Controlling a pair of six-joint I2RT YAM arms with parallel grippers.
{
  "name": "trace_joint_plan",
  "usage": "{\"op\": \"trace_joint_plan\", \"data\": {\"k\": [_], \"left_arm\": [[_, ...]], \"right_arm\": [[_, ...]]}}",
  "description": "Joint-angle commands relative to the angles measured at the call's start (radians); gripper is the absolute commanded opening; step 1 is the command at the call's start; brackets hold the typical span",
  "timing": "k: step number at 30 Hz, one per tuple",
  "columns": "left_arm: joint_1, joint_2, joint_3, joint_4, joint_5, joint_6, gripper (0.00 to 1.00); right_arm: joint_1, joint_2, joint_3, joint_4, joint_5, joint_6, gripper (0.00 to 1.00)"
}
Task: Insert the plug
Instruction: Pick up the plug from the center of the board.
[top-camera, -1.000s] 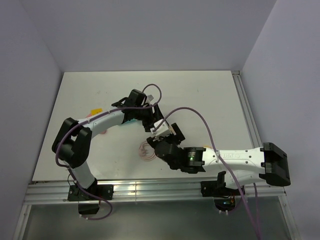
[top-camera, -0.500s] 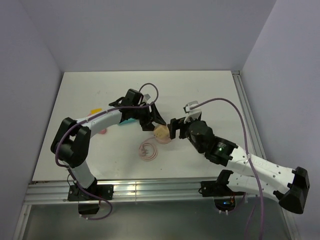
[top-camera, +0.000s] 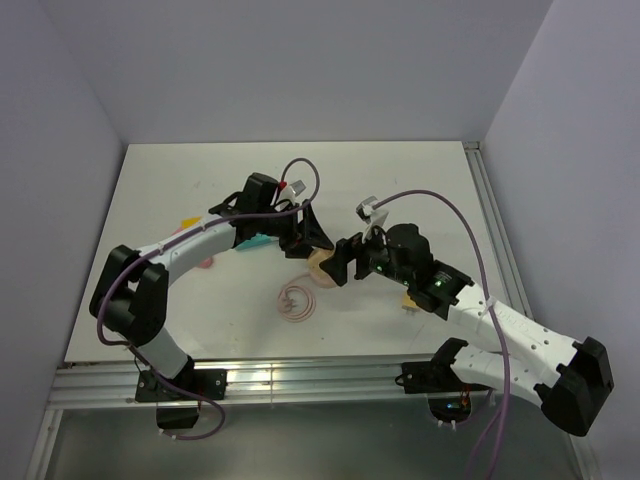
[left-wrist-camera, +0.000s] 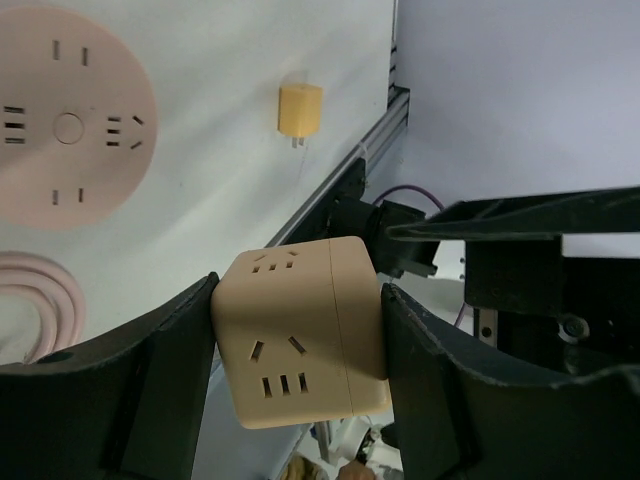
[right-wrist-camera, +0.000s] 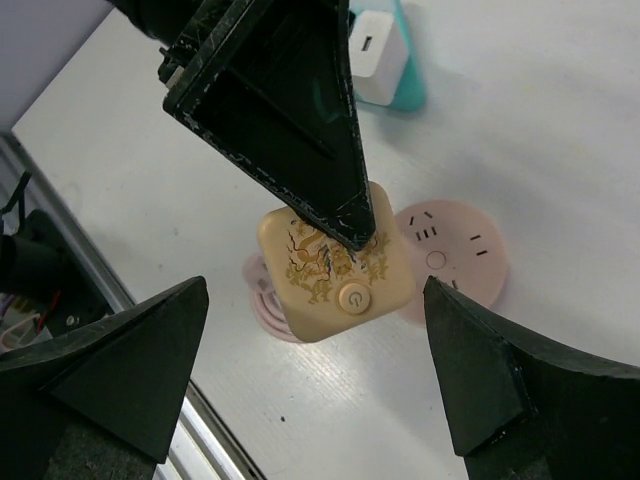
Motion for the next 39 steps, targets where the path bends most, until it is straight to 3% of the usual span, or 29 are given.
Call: {"op": "trace_joint_plan", "data": {"k": [1, 12, 29, 32, 36, 39], "left_arm": [[0.003, -0.068, 0.017, 0.033, 0.102, 0.057, 0.31], [0.006, -0.087, 0.025, 0.035, 0.185, 0.080, 0.30], [0.006, -0.093, 0.005, 0.072, 0.199, 0.052, 0.31], [0.004, -0.093, -0.006, 0.084, 0.202, 0.043, 0.31], [0.003, -0.091, -0.012, 0.090, 0.205, 0.038, 0.32], [0.001, -0.093, -0.014, 0.083, 0.201, 0.046, 0.34]], "right_arm": [[-0.010, 0.024, 0.002, 0.050, -0.089, -0.026, 0.95], [-0.009, 0.071, 0.025, 0.045, -0.088, -0.045, 0.95], [-0.009, 0.094, 0.033, 0.074, -0.186, -0.042, 0.78], [-0.009, 0.098, 0.043, 0.071, -0.189, -0.047, 0.72], [-0.009, 0.107, 0.053, 0.060, -0.201, -0.052, 0.53], [-0.009, 0.102, 0.050, 0.062, -0.203, -0.049, 0.46]]}}
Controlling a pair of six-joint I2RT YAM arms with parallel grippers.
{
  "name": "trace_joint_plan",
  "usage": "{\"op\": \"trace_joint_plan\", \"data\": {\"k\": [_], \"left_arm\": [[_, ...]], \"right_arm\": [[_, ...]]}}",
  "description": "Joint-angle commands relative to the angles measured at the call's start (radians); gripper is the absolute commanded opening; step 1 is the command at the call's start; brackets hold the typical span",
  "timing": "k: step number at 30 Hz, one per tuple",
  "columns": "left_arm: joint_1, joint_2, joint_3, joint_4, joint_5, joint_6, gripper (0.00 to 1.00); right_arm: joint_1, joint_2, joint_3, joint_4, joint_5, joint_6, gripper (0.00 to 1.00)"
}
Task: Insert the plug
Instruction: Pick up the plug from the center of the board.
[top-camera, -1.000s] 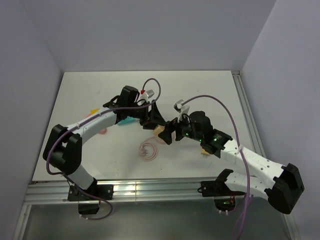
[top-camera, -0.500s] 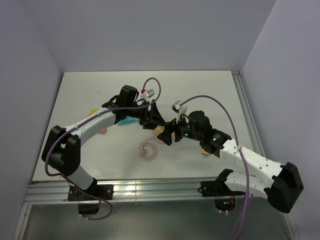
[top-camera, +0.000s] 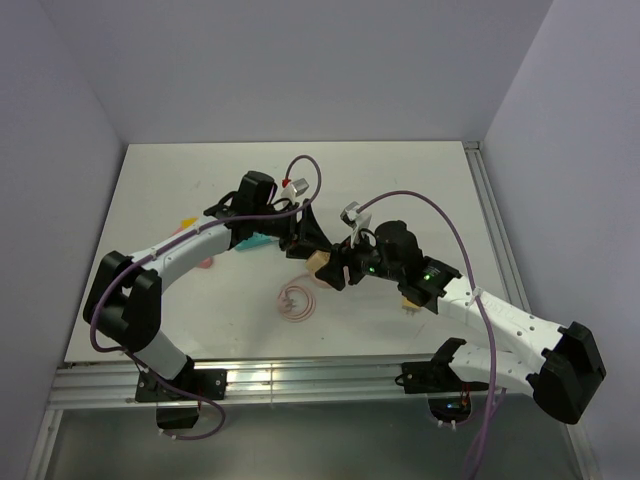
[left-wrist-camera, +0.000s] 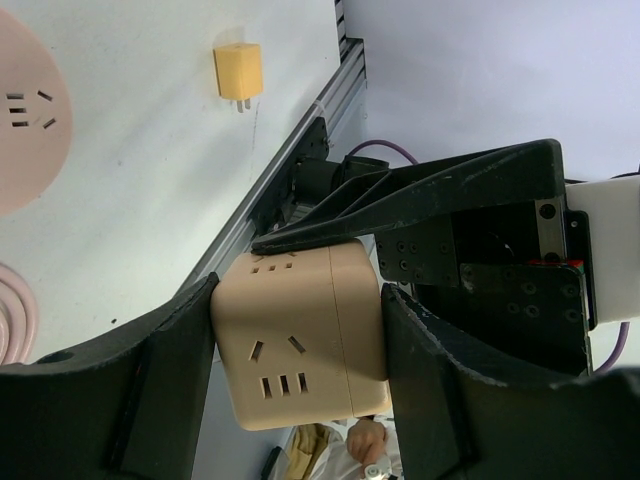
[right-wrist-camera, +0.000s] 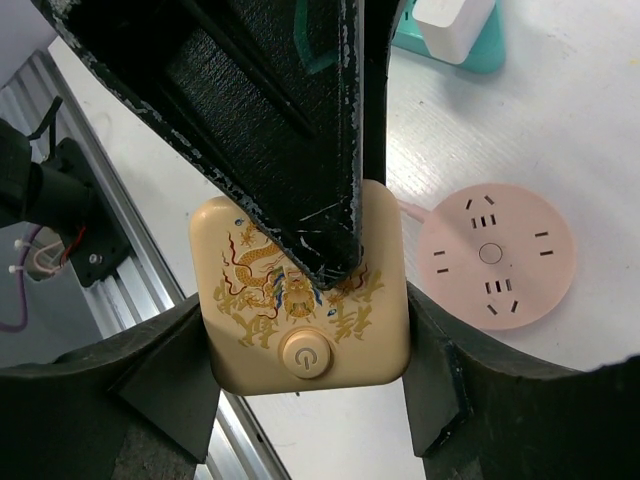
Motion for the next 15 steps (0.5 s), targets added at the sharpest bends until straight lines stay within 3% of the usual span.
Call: {"op": "trace_joint_plan", "data": {"k": [1, 8, 12, 15], "left_arm": [[-0.002, -0.047, -0.001, 0.048, 0.046, 0.012, 0.35], [-0.004, -0.055, -0.001, 0.021, 0.032, 0.037, 0.50], [0.000, -0.057, 0.007, -0.022, 0.005, 0.061, 0.69], [0.003, -0.069, 0.005, -0.050, -0.021, 0.083, 0.78]], "right_arm": [[-0.006, -0.003, 0.041, 0.038, -0.023, -0.002, 0.45], [-0.006, -0.015, 0.047, 0.037, -0.033, -0.005, 0.39], [-0.006, -0.009, 0.050, 0.029, -0.029, -0.010, 0.36], [-0.006, -0.012, 0.044, 0.034, -0.024, -0.007, 0.35]]}}
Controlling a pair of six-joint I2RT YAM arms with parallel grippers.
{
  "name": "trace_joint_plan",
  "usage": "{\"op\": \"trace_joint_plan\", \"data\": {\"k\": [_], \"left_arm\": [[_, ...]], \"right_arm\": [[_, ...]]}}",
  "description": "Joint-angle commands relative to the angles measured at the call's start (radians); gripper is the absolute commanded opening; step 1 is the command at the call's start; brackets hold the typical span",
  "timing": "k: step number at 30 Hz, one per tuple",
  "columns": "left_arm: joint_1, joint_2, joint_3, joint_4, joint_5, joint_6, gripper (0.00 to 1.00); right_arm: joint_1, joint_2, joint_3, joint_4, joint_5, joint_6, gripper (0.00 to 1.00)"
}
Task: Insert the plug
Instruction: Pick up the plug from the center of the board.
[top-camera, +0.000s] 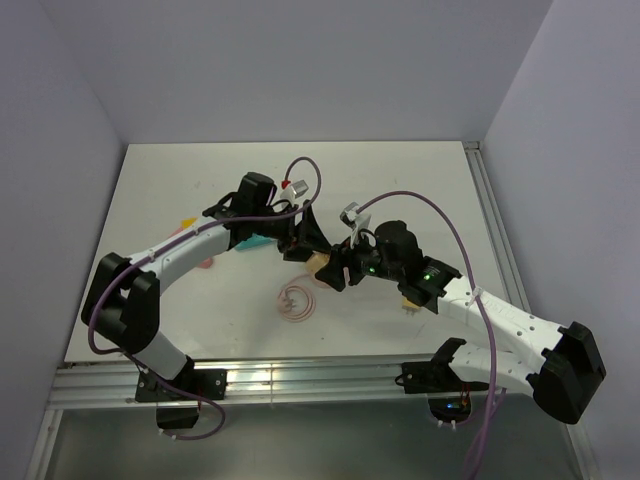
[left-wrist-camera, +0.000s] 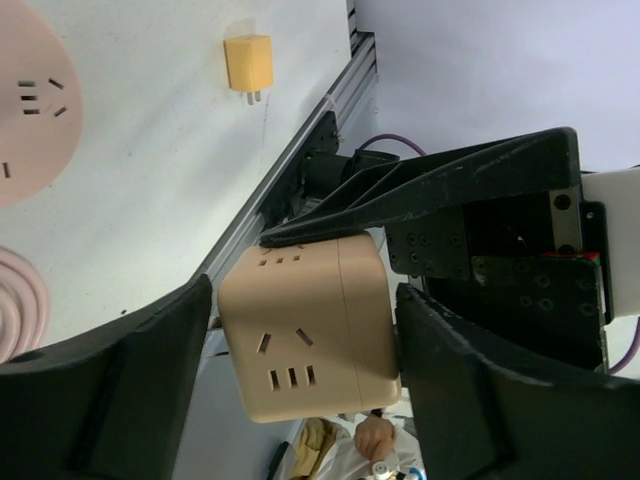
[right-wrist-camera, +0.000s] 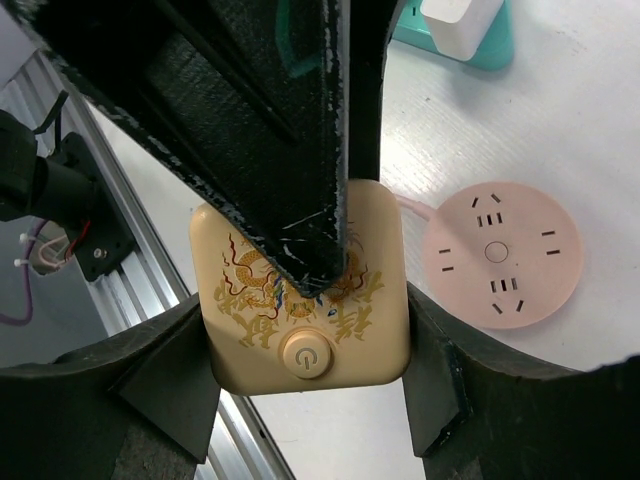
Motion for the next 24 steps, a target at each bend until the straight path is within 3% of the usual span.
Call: {"op": "trace_joint_plan", "data": {"k": [1, 5, 11, 24], "left_arm": [[0.006, -0.062, 0.009, -0.023, -0.021, 0.056, 0.81], [0.026, -0.075, -0.005, -0.036, -0.042, 0.064, 0.90], [0.058, -0.085, -0.041, -0.026, -0.053, 0.061, 0.95], [0.100, -0.157, -0.077, -0.109, -0.176, 0.108, 1.00]], "right_arm": [[-0.006, -0.012, 0.042, 0.042, -0.010, -0.002, 0.34], [-0.004, -0.013, 0.034, 0.050, -0.010, 0.001, 0.32], [-0.006, -0.023, 0.024, 0.046, 0.019, 0.005, 0.27], [-0.007, -0.073, -0.026, 0.039, 0.117, 0.034, 0.25]]}}
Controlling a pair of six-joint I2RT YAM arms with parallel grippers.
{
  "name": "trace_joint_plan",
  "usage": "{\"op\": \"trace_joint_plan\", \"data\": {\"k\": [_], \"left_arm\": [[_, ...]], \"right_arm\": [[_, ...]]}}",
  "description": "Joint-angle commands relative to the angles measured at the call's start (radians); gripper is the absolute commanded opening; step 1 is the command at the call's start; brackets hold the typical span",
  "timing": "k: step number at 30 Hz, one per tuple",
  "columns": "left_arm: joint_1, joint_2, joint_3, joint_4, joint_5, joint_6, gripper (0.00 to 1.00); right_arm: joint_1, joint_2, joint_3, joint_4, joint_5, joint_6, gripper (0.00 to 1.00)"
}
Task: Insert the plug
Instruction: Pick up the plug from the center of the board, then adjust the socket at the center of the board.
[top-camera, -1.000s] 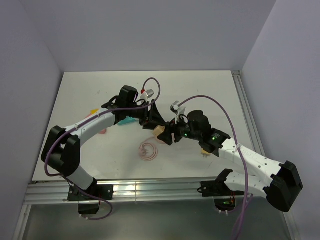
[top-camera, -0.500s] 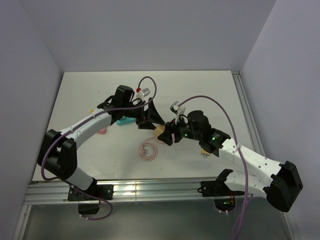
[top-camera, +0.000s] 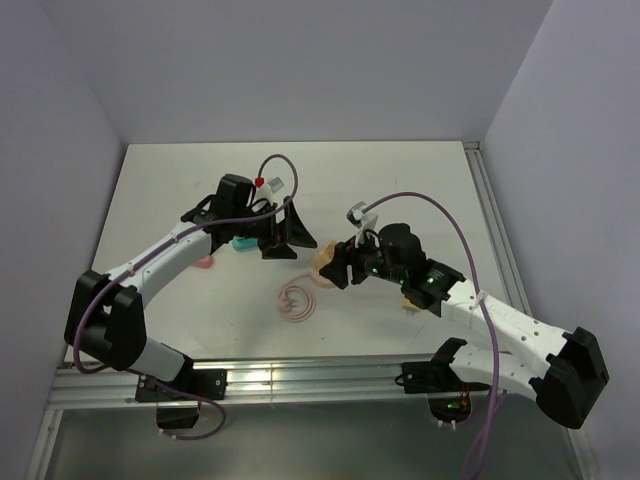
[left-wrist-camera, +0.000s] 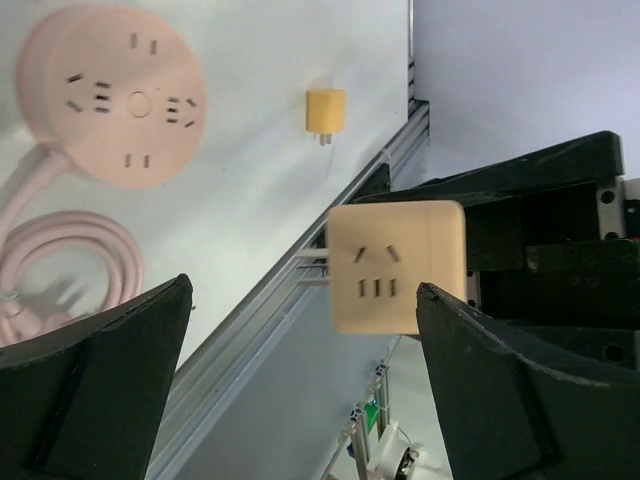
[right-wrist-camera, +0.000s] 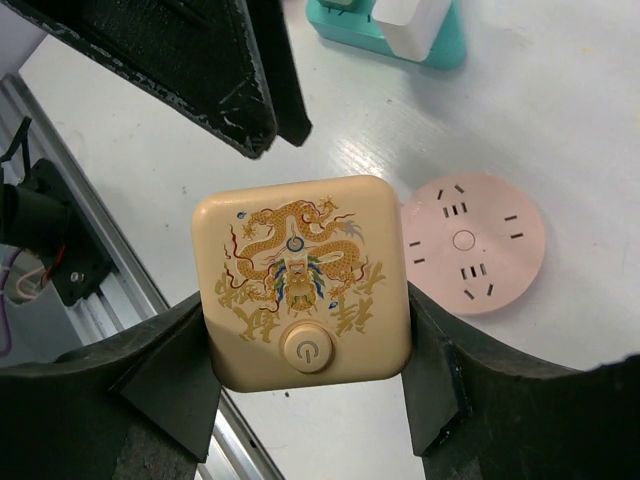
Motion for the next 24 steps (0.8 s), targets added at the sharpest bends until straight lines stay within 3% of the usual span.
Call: {"op": "trace_joint_plan", "data": {"k": [1, 7, 19, 24], "left_arm": [[0.024, -0.050, -0.019, -0.023, -0.042, 0.037, 0.99], [0.053, -0.077, -0.021, -0.074, -0.164, 0.048, 0.99], [0.067, -0.114, -0.041, -0.092, -0.227, 0.061, 0.99], [0.069, -0.136, -0.047, -0.104, -0.273, 0.072, 1.00]], "right_arm": [[-0.006, -0.048, -0.012, 0.047, 0.052, 0.018, 0.25], [-0.011, -0.049, -0.015, 0.024, 0.118, 0.033, 0.25], [-0.028, -0.020, -0.006, -0.014, 0.208, 0.061, 0.22], [-0.035, 0.007, 0.016, -0.058, 0.245, 0.081, 0.14]]}}
